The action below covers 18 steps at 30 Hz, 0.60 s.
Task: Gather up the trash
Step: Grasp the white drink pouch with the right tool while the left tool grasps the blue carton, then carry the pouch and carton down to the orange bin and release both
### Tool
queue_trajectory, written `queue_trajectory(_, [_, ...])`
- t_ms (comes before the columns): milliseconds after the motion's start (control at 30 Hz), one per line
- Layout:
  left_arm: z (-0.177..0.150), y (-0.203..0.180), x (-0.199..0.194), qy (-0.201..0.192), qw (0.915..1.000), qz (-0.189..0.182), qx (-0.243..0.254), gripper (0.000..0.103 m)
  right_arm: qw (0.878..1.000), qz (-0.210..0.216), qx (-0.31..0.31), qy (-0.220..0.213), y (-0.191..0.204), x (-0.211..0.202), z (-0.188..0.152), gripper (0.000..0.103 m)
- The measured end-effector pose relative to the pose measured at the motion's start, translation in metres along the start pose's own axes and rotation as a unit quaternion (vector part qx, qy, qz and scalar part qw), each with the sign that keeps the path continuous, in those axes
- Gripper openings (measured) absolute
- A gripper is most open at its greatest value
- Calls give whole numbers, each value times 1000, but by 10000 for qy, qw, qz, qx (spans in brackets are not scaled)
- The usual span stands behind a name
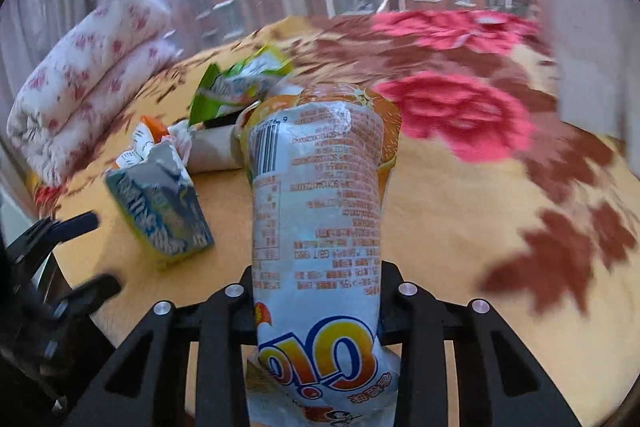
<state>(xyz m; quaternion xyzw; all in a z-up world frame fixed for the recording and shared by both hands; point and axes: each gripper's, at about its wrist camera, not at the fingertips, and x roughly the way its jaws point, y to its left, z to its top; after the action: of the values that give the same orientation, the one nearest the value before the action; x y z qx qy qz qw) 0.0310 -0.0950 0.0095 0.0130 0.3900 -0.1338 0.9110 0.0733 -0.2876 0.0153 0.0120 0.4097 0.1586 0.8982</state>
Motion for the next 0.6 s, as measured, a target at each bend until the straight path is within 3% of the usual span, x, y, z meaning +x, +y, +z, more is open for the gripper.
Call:
queue_trajectory(200, [13, -4, 30, 203, 9990, -276, -304, 97, 9996, -120, 187, -192, -9, -35, -33, 35])
queue_trajectory(433, [25, -11, 58, 176, 9993, -106, -305, 96, 9989, -178, 357, -265, -16, -39, -50, 36])
queue_trajectory(500, [26, -13, 60, 48, 9996, 84, -273, 87, 9986, -191, 399, -279, -17, -37, -51, 36])
queue_trajectory(533, [26, -15, 61, 47, 9996, 95, -252, 59, 9985, -178, 420, -289, -17, -37, -52, 36])
queue_trajectory(600, [25, -14, 64, 104, 9995, 42, -289, 60, 9984, -144, 457, -290, -17, -36, -54, 36])
